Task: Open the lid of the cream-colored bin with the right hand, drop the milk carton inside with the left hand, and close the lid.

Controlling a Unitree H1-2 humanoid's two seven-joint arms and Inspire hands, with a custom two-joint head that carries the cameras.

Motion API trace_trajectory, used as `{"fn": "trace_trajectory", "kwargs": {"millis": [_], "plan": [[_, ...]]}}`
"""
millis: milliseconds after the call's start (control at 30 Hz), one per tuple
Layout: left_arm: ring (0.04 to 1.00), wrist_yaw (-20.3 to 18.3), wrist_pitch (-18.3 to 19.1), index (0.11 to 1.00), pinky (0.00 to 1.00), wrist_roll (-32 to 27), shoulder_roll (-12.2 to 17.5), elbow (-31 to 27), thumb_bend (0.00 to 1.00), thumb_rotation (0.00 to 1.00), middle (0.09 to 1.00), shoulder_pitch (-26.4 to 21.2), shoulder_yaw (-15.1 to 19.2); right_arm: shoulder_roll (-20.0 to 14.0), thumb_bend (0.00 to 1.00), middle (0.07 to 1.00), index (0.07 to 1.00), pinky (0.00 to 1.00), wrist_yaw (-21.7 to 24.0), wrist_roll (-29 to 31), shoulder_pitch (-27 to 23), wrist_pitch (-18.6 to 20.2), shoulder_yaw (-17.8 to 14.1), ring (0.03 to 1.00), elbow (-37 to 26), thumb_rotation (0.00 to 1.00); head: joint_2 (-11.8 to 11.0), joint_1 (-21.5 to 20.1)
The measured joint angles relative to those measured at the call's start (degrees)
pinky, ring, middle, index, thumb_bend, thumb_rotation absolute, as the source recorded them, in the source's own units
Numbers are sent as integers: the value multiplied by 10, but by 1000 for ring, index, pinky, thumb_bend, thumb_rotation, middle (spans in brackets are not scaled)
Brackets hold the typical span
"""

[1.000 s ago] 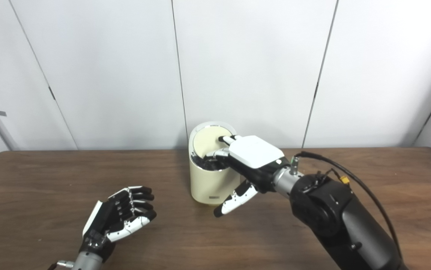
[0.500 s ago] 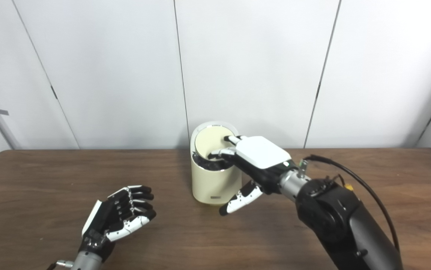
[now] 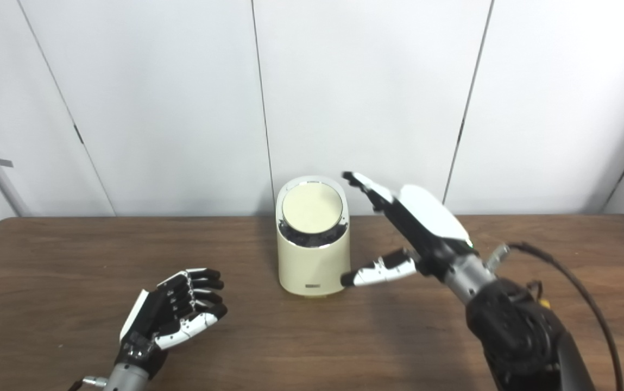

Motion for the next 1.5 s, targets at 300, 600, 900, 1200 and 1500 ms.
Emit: {"fn": "trace_trajectory", "kwargs": {"millis": [300,600,900,1200,1500], "plan": [[567,-8,-19,683,438,0,3,1,706,145,654,-1,0,20,774,918,937,728,-65,66,59,0,-46,880,56,256,-4,-13],[591,-26,-59,722,497,-13,9,15,730,139,682,-2,0,68,747,860,883,681,-170,114,119,-98,-58,810,125,217,-4,-15],[664,-49,-90,778,521,-46,9,29,731,123,741,-2,1,70,739,881,902,714,-200,154,142,-160,-64,824,152,260,-4,-15],[695,-56,-92,799,534,-63,9,28,727,157,766,0,8,81,773,905,908,750,-210,187,159,-173,-63,849,150,268,-10,-18],[700,-56,-92,827,547,-68,10,27,714,176,783,10,20,91,780,914,920,786,-214,187,184,-175,-60,870,142,282,-10,-19]]}}
